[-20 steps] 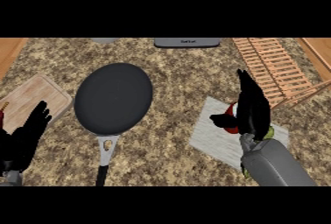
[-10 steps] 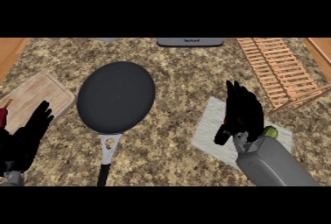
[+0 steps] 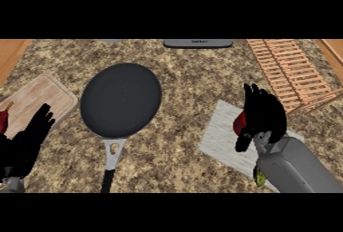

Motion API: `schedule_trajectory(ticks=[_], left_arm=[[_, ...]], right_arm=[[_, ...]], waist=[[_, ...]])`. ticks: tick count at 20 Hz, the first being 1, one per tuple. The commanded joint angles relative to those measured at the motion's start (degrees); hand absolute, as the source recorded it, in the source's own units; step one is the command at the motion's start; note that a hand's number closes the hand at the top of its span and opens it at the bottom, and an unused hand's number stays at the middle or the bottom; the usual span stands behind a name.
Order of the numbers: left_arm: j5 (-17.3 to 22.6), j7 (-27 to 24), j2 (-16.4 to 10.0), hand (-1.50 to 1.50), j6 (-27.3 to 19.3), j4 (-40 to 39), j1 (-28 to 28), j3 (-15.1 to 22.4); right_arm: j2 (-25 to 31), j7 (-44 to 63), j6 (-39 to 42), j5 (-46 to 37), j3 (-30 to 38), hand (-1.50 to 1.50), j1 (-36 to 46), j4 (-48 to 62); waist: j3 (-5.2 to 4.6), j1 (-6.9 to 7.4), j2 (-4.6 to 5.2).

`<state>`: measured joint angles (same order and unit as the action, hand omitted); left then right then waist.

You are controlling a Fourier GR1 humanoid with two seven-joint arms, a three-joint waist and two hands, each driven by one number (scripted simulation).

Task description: Pick the can from the placemat and place it in the tiered shelf

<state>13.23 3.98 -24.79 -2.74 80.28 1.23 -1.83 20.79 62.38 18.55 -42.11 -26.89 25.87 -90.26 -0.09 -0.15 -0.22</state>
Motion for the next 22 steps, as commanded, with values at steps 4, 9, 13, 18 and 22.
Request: schedule_trajectory(ticks=[4,9,13,18,22], left_arm=[[0.59,0.38,-0.51,0.0,2.23,-2.57,-2.64,-1.76],[-2.22,1.38,2.58,0.0,-0.41,1.11,-1.22,-0.12],[-2.39,2.54,1.84,0.0,1.36,4.26,2.43,-1.69],[-4.97,0.24,3.88,0.0,2.44,1.33,1.65,-1.82],[-5.54,-0.34,4.56,0.0,3.14,-1.28,-0.8,-2.81]], right_arm=[[-1.56,8.4,8.12,-1.74,2.1,-1.5,1.37,1.92],[-1.01,2.43,7.53,-3.85,5.75,-1.5,0.06,5.09],[-1.34,-3.68,4.46,-7.9,6.47,-1.5,-3.68,7.01],[-2.84,-5.11,6.88,-9.61,9.68,-1.5,-4.82,4.68],[-2.24,-12.23,1.7,-11.56,12.91,-1.5,-4.41,13.62]], waist=[[0.03,-0.02,0.17],[0.07,0.2,0.2],[0.09,0.43,0.19],[0.08,0.22,0.16],[0.09,0.29,0.28]])
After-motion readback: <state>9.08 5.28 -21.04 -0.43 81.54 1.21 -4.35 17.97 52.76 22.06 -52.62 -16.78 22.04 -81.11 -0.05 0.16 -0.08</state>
